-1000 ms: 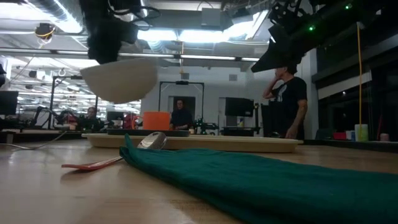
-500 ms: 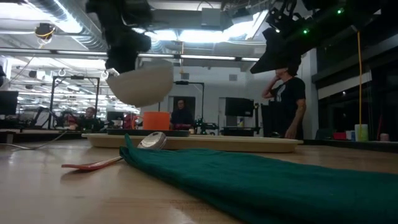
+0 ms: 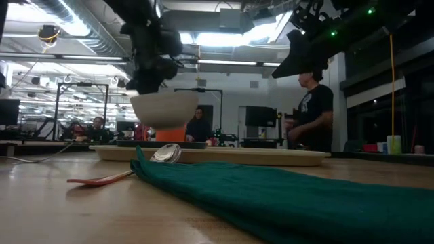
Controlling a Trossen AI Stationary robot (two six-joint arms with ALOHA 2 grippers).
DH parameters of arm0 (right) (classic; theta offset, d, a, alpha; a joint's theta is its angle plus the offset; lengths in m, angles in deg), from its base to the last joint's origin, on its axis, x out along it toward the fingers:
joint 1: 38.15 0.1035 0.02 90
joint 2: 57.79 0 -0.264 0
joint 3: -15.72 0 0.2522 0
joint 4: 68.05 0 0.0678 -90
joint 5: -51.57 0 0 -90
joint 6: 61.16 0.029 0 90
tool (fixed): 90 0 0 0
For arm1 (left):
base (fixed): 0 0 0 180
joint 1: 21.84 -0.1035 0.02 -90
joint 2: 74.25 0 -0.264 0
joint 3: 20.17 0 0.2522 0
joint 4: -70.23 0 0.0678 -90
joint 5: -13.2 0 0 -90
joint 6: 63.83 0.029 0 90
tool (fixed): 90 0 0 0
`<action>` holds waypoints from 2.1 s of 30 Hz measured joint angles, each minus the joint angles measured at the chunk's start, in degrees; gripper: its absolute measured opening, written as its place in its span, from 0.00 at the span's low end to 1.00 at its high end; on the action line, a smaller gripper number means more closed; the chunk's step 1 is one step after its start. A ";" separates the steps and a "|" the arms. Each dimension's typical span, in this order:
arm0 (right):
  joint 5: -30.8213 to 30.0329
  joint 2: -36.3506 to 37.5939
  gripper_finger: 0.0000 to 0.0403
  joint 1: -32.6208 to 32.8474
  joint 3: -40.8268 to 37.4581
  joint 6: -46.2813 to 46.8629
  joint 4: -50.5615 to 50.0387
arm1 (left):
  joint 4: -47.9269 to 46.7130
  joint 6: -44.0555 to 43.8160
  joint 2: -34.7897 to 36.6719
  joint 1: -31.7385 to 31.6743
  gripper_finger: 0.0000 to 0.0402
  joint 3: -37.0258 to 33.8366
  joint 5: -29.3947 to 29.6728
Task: Set up tray
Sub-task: Put the white bowl on top of the green plate on the brown serving tray
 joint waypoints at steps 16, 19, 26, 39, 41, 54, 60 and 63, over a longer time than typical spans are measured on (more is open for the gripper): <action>0.02 0.00 0.03 0.00 0.00 0.18 -0.03 | 0.62 3.45 -6.95 -1.91 0.01 0.00 0.76; 0.02 0.00 0.03 0.00 0.00 0.13 -0.03 | 0.75 3.50 -6.95 -2.23 0.01 0.00 0.68; 0.02 0.00 0.03 0.00 0.00 0.04 -0.04 | 1.01 3.60 -6.95 -2.43 0.01 0.00 0.68; 0.09 0.00 0.03 0.02 0.00 0.04 -0.05 | 1.88 3.54 -6.95 -2.51 0.01 -0.26 0.63; 0.09 0.00 0.03 0.02 0.00 0.04 -0.05 | 2.12 3.54 -6.95 -2.49 0.01 -0.26 0.61; 0.11 0.00 0.03 0.02 0.00 0.04 -0.07 | 2.31 3.39 -10.05 -2.58 0.01 -0.26 -0.16; 0.11 0.00 0.03 0.02 0.00 0.02 -0.09 | 2.35 4.43 -10.12 -2.60 0.01 -0.26 -0.26; 0.09 0.00 0.03 0.02 0.00 -0.05 -0.32 | 2.33 4.43 -10.14 -2.60 0.01 -0.26 0.27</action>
